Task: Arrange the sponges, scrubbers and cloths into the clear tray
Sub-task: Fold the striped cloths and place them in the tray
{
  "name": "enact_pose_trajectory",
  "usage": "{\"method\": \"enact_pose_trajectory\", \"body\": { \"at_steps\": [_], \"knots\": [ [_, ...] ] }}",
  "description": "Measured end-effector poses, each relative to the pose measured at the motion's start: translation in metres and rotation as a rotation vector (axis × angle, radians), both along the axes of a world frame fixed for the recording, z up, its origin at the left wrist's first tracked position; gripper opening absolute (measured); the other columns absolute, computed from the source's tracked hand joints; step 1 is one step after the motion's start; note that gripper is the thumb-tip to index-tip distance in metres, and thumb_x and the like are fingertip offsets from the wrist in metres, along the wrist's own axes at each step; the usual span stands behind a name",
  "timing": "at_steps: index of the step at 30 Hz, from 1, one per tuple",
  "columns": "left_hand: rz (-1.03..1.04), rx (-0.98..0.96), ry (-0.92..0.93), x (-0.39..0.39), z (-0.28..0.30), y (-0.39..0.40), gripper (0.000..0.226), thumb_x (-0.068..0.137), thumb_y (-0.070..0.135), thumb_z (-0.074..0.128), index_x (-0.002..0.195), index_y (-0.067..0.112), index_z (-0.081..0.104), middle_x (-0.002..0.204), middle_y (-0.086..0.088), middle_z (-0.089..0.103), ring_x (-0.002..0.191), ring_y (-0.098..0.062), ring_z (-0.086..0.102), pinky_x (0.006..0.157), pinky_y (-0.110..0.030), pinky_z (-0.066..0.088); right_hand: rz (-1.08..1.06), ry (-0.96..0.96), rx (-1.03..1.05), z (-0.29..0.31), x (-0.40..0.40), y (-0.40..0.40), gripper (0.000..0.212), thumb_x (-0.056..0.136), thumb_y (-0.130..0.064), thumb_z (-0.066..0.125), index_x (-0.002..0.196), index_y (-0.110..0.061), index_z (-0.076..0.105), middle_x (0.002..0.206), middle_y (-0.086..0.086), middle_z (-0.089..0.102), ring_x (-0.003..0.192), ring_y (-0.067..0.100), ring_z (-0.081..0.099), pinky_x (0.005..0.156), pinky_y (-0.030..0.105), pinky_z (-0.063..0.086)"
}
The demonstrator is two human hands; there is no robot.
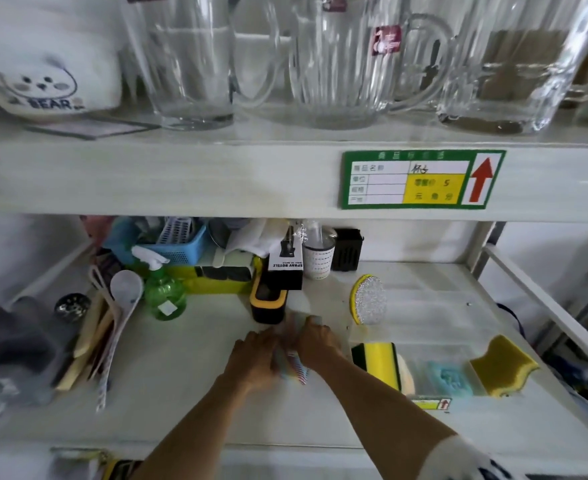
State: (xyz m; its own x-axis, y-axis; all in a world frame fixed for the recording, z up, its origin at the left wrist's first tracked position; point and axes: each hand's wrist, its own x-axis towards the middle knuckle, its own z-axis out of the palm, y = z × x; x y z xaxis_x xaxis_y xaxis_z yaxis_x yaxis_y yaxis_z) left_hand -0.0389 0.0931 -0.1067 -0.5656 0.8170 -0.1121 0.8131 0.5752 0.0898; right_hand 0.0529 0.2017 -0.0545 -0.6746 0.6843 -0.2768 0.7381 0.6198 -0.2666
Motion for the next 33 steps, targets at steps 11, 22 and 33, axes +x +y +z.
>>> {"method": "enact_pose_trajectory", "body": {
  "at_steps": [11, 22, 33],
  "knots": [
    [0.082, 0.039, 0.046, -0.001, 0.005, -0.025, 0.089, 0.047, 0.085, 0.041, 0.108, 0.024, 0.061, 0.107, -0.002, 0.061, 0.106, -0.024, 0.053, 0.088, -0.036, 0.041, -0.106, 0.161, -0.009, 0.001, 0.0, -0.003, 0.052, 0.088, -0.015, 0.06, 0.135, -0.005, 0.038, 0.131, 0.015, 0.046, 0.121, 0.03, 0.043, 0.097, 0.032, 0.043],
    [0.427, 0.813, -0.439, 0.007, 0.03, -0.03, 0.031, 0.081, 0.03, 0.069, 0.093, 0.012, 0.046, 0.087, -0.009, 0.067, 0.075, -0.03, 0.067, 0.06, -0.031, 0.048, -0.036, 0.81, 0.018, 0.054, 0.015, 0.001, 0.031, 0.083, -0.016, 0.055, 0.113, -0.007, 0.052, 0.113, 0.015, 0.056, 0.097, 0.038, 0.057, 0.073, 0.041, 0.046],
    [0.219, 1.153, -0.224, 0.049, 0.146, 0.106, 0.029, 0.085, 0.008, 0.057, 0.113, 0.01, 0.055, 0.115, -0.016, 0.059, 0.104, -0.03, 0.058, 0.086, -0.038, 0.052, -0.019, 0.896, 0.547, 0.076, 0.117, 0.103, 0.026, 0.071, -0.028, 0.046, 0.092, -0.022, 0.061, 0.09, -0.002, 0.059, 0.086, 0.024, 0.057, 0.074, 0.036, 0.037]
  ]
}}
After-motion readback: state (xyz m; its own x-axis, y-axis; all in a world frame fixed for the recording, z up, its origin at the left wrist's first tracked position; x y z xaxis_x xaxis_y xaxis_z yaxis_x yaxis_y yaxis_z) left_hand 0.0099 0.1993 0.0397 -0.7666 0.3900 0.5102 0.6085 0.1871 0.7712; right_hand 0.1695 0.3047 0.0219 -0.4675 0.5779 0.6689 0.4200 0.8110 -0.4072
